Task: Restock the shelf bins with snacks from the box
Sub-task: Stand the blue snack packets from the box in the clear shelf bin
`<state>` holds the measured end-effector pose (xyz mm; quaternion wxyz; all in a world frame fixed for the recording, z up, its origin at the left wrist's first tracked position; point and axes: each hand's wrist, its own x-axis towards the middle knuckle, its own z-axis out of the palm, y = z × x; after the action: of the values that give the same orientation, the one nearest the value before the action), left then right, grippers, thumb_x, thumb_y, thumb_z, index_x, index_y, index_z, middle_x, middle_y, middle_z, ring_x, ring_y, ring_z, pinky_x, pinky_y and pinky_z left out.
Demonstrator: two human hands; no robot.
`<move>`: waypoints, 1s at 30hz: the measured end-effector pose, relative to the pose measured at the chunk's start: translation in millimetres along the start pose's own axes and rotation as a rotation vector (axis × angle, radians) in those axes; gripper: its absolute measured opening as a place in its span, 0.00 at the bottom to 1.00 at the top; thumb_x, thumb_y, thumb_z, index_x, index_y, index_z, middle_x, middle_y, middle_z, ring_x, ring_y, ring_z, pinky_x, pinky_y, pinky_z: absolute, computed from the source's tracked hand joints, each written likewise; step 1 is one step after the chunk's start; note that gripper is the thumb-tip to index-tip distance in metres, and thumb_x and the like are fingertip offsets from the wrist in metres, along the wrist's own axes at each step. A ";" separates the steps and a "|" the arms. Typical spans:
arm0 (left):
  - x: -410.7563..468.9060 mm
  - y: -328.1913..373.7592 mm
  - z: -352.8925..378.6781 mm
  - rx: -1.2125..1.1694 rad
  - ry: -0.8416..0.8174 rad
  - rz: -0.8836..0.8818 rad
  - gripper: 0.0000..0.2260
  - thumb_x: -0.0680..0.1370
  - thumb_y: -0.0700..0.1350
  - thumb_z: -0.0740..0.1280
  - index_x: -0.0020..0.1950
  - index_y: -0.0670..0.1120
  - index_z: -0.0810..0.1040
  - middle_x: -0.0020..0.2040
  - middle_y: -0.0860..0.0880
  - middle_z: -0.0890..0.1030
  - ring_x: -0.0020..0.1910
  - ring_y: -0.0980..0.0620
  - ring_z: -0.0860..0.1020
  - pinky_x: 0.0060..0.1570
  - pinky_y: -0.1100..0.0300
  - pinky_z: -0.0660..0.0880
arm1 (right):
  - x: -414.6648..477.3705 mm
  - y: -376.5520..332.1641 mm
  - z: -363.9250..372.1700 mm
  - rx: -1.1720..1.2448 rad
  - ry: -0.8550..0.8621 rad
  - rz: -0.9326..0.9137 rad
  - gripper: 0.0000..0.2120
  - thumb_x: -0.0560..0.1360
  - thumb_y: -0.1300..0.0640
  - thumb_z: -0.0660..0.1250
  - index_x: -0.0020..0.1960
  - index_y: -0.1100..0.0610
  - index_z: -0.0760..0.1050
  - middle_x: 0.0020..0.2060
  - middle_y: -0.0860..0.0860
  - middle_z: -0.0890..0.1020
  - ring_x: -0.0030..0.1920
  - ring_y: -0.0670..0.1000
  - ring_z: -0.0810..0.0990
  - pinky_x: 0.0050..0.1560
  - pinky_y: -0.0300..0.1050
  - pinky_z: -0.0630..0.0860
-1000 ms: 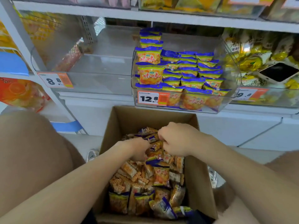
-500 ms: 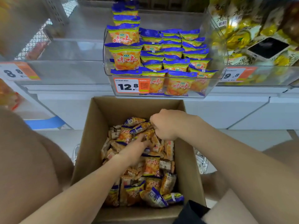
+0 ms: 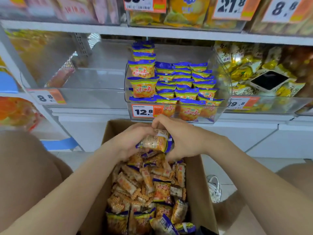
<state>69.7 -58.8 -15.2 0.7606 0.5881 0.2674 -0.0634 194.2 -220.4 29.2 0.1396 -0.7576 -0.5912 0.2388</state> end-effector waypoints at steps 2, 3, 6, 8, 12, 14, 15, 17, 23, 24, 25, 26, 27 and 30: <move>-16.5 18.8 1.2 -0.060 -0.026 0.015 0.13 0.83 0.45 0.68 0.67 0.45 0.80 0.57 0.39 0.86 0.50 0.44 0.84 0.53 0.50 0.80 | 0.8 -2.7 -5.0 0.055 0.231 -0.065 0.24 0.69 0.52 0.79 0.61 0.44 0.73 0.55 0.40 0.79 0.56 0.46 0.78 0.57 0.52 0.77; -23.3 26.2 1.4 -0.064 -0.010 0.030 0.12 0.84 0.48 0.66 0.67 0.48 0.79 0.56 0.41 0.86 0.49 0.44 0.85 0.53 0.50 0.81 | 1.0 -4.0 -9.2 0.101 0.329 -0.061 0.19 0.71 0.50 0.77 0.59 0.44 0.76 0.53 0.39 0.81 0.54 0.44 0.80 0.56 0.52 0.78; -37.1 43.6 -2.6 0.177 0.194 0.194 0.13 0.85 0.58 0.63 0.66 0.57 0.79 0.57 0.49 0.87 0.53 0.48 0.86 0.57 0.49 0.82 | 2.5 -8.3 -22.8 0.276 0.455 0.037 0.16 0.75 0.45 0.76 0.59 0.49 0.82 0.49 0.42 0.86 0.49 0.42 0.84 0.53 0.52 0.82; -45.3 51.7 -8.5 0.268 0.289 0.356 0.10 0.84 0.54 0.65 0.62 0.55 0.83 0.57 0.51 0.86 0.56 0.52 0.84 0.57 0.53 0.81 | 2.9 -12.9 -27.6 0.456 0.473 0.112 0.18 0.75 0.45 0.78 0.62 0.50 0.81 0.52 0.45 0.87 0.52 0.45 0.86 0.56 0.56 0.83; -57.5 59.5 -13.9 0.339 0.199 0.497 0.08 0.83 0.46 0.69 0.59 0.48 0.85 0.54 0.49 0.88 0.56 0.50 0.85 0.59 0.54 0.80 | 6.8 -24.3 -31.5 0.737 0.595 0.198 0.24 0.71 0.46 0.82 0.63 0.46 0.78 0.48 0.48 0.88 0.51 0.52 0.88 0.57 0.60 0.84; -58.9 66.8 -11.8 0.300 0.241 0.520 0.05 0.82 0.47 0.70 0.57 0.51 0.84 0.51 0.52 0.88 0.53 0.53 0.86 0.56 0.58 0.80 | 8.3 -30.8 -35.3 0.885 0.610 0.206 0.26 0.71 0.49 0.82 0.66 0.46 0.77 0.50 0.52 0.88 0.49 0.53 0.88 0.53 0.58 0.85; -57.8 70.9 -11.3 0.317 0.272 0.548 0.04 0.82 0.48 0.70 0.56 0.53 0.84 0.50 0.54 0.88 0.51 0.56 0.86 0.51 0.63 0.80 | 8.5 -34.7 -38.7 0.916 0.614 0.206 0.27 0.72 0.51 0.81 0.67 0.46 0.76 0.51 0.52 0.87 0.48 0.52 0.89 0.50 0.55 0.86; -54.2 80.9 -12.7 0.462 0.395 0.642 0.04 0.82 0.50 0.71 0.56 0.54 0.82 0.48 0.57 0.86 0.48 0.58 0.85 0.43 0.67 0.79 | 11.5 -40.7 -47.6 0.825 0.716 0.200 0.26 0.74 0.52 0.80 0.68 0.46 0.76 0.51 0.49 0.87 0.47 0.48 0.88 0.42 0.48 0.85; -27.0 108.4 -45.7 1.086 0.647 0.832 0.19 0.76 0.52 0.76 0.65 0.53 0.78 0.59 0.57 0.74 0.54 0.59 0.72 0.55 0.62 0.70 | 42.1 -29.7 -83.4 0.583 1.245 -0.017 0.21 0.77 0.59 0.77 0.66 0.53 0.76 0.51 0.49 0.86 0.50 0.49 0.86 0.52 0.54 0.84; -22.2 108.5 -50.2 1.126 0.626 0.780 0.18 0.76 0.56 0.76 0.63 0.56 0.79 0.60 0.58 0.75 0.58 0.56 0.73 0.58 0.56 0.71 | 50.3 -25.1 -86.6 0.530 1.251 -0.020 0.21 0.77 0.59 0.77 0.67 0.52 0.75 0.50 0.48 0.85 0.50 0.50 0.86 0.52 0.55 0.83; -19.2 107.6 -53.2 1.142 0.622 0.727 0.14 0.76 0.58 0.75 0.59 0.59 0.79 0.58 0.60 0.77 0.60 0.53 0.75 0.61 0.51 0.73 | 59.2 -20.9 -88.2 0.490 1.234 -0.018 0.21 0.77 0.59 0.76 0.68 0.51 0.75 0.48 0.48 0.85 0.49 0.50 0.85 0.51 0.56 0.82; -17.7 105.8 -55.0 1.148 0.617 0.680 0.11 0.76 0.58 0.75 0.55 0.61 0.78 0.56 0.63 0.78 0.61 0.50 0.75 0.61 0.47 0.73 | 67.9 -18.8 -88.8 0.469 1.196 -0.025 0.22 0.77 0.58 0.76 0.68 0.49 0.74 0.44 0.49 0.83 0.45 0.50 0.84 0.48 0.56 0.82; -16.5 103.3 -55.7 1.145 0.610 0.645 0.09 0.77 0.56 0.75 0.54 0.61 0.77 0.55 0.64 0.78 0.61 0.49 0.75 0.61 0.45 0.73 | 76.7 -17.0 -87.4 0.438 1.143 -0.035 0.22 0.77 0.58 0.76 0.68 0.48 0.73 0.40 0.49 0.81 0.41 0.49 0.82 0.45 0.54 0.81; -14.7 98.8 -53.3 1.175 0.637 0.631 0.07 0.80 0.51 0.72 0.55 0.59 0.76 0.53 0.62 0.81 0.60 0.52 0.73 0.57 0.50 0.65 | 99.6 -12.7 -81.0 0.252 0.904 0.011 0.21 0.77 0.57 0.76 0.67 0.47 0.75 0.32 0.46 0.77 0.33 0.44 0.78 0.38 0.42 0.74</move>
<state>80.1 17.2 68.1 0.1881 0.9373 0.2153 0.1993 245.0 -115.5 84.5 0.4727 -0.7658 -0.4337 -0.0444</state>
